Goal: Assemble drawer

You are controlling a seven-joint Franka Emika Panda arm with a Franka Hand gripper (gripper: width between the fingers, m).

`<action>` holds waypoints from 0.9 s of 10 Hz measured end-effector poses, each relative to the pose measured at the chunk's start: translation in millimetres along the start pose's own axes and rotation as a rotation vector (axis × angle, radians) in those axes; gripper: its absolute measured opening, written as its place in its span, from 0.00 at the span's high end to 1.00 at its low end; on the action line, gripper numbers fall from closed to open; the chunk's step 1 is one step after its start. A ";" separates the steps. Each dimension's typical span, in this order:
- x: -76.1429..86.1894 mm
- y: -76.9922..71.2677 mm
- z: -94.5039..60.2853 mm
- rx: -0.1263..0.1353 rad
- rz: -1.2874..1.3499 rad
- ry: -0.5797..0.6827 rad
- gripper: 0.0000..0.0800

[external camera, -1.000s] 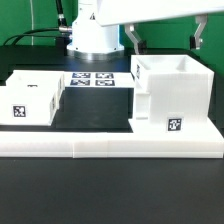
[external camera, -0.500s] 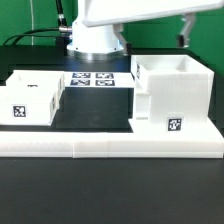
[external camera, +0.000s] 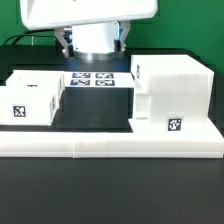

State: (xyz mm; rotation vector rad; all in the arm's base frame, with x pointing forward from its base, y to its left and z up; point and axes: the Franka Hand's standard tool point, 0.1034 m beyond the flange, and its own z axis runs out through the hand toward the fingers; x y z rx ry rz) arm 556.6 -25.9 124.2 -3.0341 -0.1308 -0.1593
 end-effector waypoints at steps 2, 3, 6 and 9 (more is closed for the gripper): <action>-0.3 0.3 0.5 0.000 0.000 -0.001 0.19; -0.4 0.2 0.6 0.000 0.000 -0.001 0.19; -23.3 13.7 11.9 0.009 0.068 -0.086 0.19; -43.9 43.3 43.0 -0.018 0.114 -0.093 0.19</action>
Offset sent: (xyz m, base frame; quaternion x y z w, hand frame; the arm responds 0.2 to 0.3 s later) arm 0.0000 0.0000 0.0000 0.0000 0.0000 0.0000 1.0000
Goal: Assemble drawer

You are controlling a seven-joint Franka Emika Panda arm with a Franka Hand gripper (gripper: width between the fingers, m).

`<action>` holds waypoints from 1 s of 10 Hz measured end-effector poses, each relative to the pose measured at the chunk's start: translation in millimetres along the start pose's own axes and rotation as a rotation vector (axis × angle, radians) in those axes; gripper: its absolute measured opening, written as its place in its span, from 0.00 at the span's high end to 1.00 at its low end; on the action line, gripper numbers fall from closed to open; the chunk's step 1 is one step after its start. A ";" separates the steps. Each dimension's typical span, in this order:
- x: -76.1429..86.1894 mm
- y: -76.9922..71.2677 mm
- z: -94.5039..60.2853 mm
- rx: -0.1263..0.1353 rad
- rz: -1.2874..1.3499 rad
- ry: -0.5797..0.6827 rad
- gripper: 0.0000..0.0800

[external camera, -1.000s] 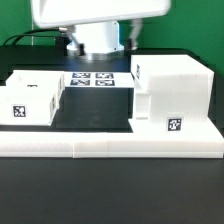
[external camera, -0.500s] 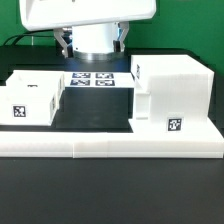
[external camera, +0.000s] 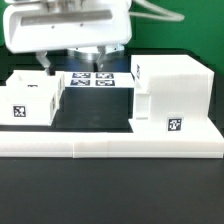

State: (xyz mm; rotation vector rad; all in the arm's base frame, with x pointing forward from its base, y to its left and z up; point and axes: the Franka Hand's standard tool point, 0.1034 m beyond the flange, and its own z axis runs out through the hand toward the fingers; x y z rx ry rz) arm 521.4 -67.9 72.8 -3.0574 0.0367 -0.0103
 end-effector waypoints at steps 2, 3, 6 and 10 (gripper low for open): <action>-0.9 6.1 3.5 -0.003 -0.011 0.000 0.19; -1.2 5.8 4.1 -0.003 -0.012 -0.001 0.19; -3.5 11.7 7.6 -0.007 -0.044 -0.002 0.19; -16.0 42.8 46.2 -0.054 -0.039 0.010 0.19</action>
Offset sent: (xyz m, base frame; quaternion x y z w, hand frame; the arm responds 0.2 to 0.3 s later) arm 0.0000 0.0000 0.0000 0.0000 0.0000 0.0000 1.0000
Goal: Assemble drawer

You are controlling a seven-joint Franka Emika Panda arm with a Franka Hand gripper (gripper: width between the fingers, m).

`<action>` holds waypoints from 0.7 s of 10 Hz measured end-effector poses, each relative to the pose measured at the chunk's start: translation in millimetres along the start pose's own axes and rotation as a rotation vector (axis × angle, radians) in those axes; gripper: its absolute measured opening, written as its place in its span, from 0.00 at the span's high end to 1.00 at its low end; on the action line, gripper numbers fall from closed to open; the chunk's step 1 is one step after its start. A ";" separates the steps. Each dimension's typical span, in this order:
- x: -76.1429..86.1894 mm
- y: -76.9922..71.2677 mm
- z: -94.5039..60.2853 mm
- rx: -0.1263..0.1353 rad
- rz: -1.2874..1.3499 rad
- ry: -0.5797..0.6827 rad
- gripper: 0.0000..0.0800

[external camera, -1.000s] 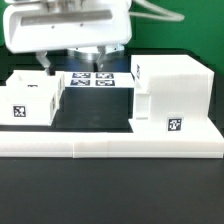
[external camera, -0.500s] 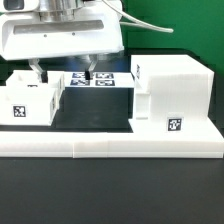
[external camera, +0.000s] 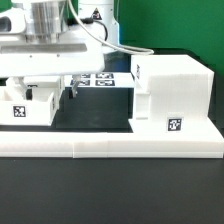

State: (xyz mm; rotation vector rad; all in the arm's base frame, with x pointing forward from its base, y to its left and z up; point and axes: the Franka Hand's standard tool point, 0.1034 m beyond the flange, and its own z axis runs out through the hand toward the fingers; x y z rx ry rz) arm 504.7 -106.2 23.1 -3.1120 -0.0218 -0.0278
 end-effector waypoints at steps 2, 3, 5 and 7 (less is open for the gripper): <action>-3.8 -2.2 11.7 0.000 0.000 -0.016 0.19; -5.4 -4.1 14.6 0.001 -0.002 -0.022 0.19; -8.6 -6.5 17.1 0.002 -0.003 -0.029 0.19; -10.6 -7.2 18.1 0.001 -0.004 -0.031 0.19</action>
Offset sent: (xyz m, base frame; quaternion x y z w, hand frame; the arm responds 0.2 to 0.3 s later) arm -0.0068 0.0081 -0.0179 0.0010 0.0060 0.0201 0.9998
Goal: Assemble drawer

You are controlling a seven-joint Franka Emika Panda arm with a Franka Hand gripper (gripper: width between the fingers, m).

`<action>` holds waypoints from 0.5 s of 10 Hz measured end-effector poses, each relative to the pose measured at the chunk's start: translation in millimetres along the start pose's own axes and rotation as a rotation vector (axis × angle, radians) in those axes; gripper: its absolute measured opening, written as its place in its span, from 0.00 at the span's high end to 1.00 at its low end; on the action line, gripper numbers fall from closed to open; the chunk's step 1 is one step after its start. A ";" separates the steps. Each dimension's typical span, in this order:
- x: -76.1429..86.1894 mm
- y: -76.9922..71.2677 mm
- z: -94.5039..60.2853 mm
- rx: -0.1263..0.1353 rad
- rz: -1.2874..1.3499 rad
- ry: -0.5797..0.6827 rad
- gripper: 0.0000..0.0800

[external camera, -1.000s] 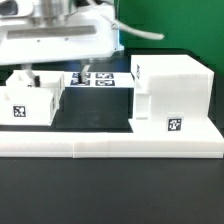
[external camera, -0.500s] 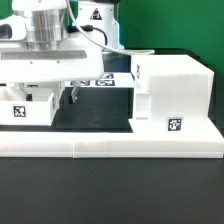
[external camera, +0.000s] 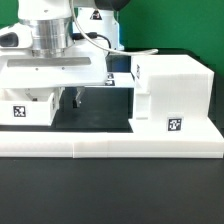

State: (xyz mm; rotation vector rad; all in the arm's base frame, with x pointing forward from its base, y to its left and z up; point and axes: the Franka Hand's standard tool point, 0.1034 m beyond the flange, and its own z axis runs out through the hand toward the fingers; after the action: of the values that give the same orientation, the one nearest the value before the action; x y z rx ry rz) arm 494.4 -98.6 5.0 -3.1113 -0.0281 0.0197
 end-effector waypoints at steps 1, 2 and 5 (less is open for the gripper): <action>-0.5 0.8 0.4 -0.004 0.000 0.006 0.33; -0.6 0.7 0.4 -0.004 0.000 0.006 0.33; -0.6 0.8 0.4 -0.004 0.000 0.006 0.73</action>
Offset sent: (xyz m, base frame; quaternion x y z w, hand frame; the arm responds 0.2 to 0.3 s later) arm 0.0000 0.0000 0.0000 0.0000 0.0000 0.0000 1.0000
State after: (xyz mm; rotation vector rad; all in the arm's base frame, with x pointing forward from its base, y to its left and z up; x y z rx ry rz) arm 493.8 -99.4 4.5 -3.1155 -0.0282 0.0107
